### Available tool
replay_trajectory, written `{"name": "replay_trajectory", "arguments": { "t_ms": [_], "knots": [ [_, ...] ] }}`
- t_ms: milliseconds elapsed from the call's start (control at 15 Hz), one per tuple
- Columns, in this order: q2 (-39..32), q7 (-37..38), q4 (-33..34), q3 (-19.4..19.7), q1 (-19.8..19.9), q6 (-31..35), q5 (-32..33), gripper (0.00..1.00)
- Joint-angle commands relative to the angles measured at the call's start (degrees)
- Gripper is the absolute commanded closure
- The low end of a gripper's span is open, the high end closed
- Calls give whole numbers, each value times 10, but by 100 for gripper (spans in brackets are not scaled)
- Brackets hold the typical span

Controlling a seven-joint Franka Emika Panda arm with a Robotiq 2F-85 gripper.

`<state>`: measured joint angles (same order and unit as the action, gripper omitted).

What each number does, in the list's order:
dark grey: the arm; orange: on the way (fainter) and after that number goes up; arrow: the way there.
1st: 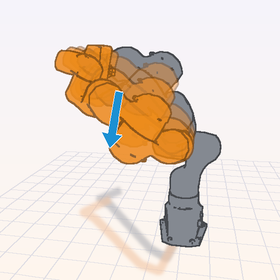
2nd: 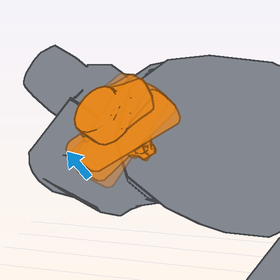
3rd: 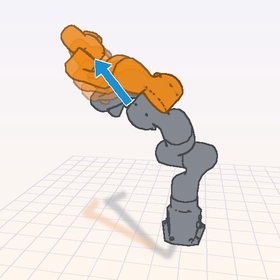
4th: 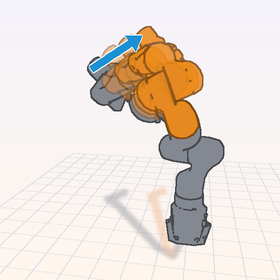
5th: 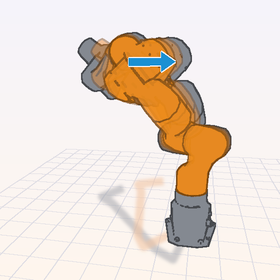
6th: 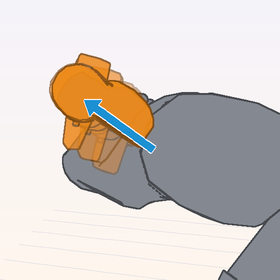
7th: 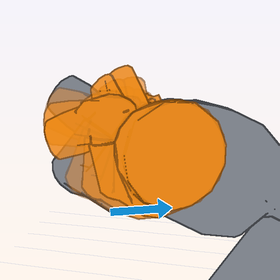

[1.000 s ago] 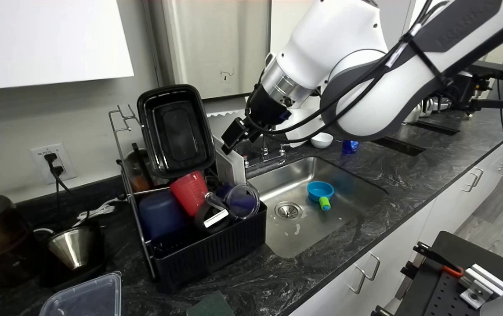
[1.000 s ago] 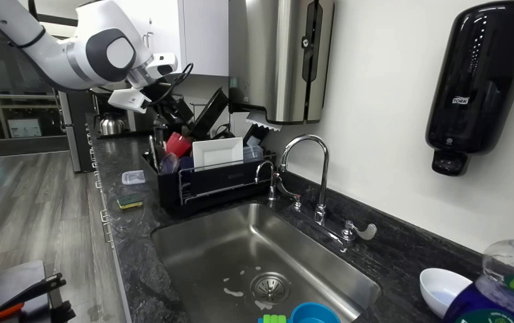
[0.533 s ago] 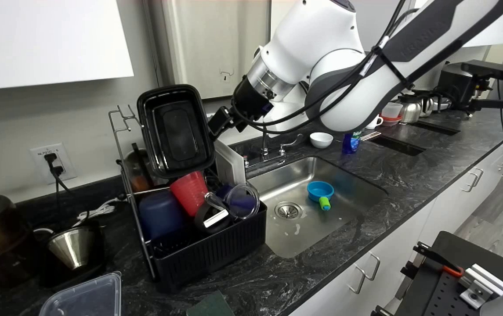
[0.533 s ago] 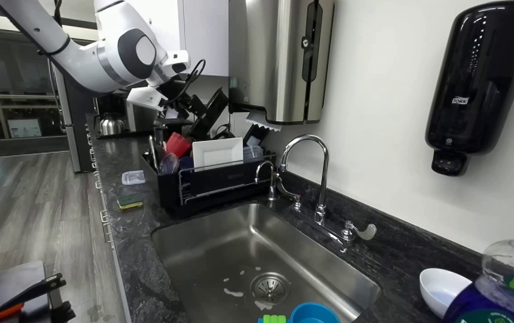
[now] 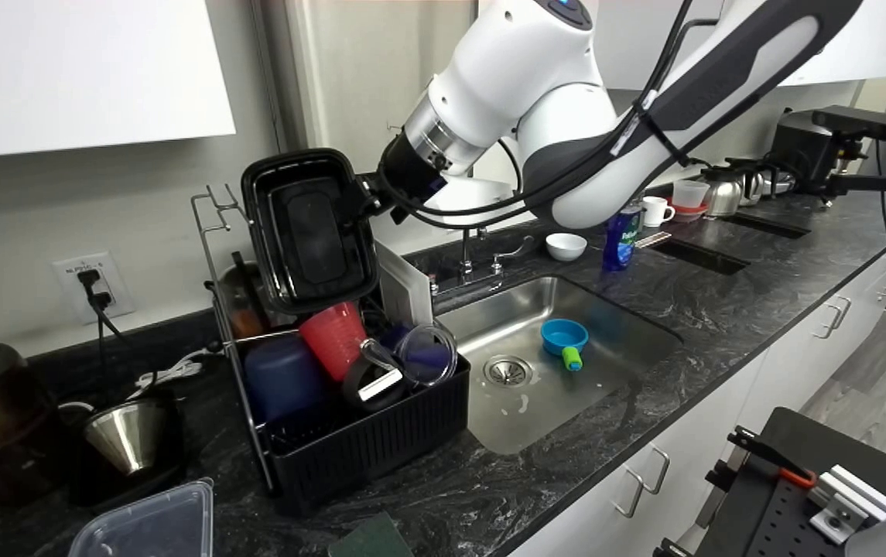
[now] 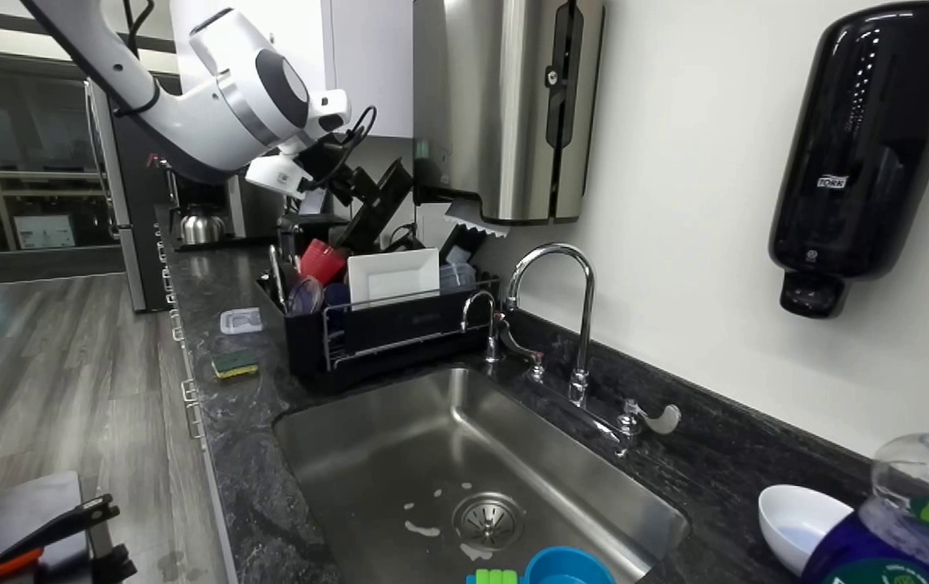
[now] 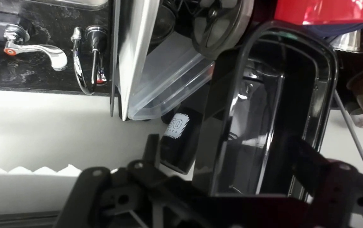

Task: Remove the black lunchbox from the dish rack and place it in the sink

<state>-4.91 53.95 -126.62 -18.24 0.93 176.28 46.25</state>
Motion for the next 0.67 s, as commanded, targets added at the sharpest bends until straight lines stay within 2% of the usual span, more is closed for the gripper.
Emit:
{"name": "replay_trajectory", "arguments": {
  "t_ms": [0, 67, 600],
  "knots": [
    [-37, 88, 44, 22, -24, -10, 87, 25],
    [-45, 108, 53, 27, -30, -11, 108, 26],
    [-74, 268, 106, 59, -79, -46, 275, 82]
  ]
}}
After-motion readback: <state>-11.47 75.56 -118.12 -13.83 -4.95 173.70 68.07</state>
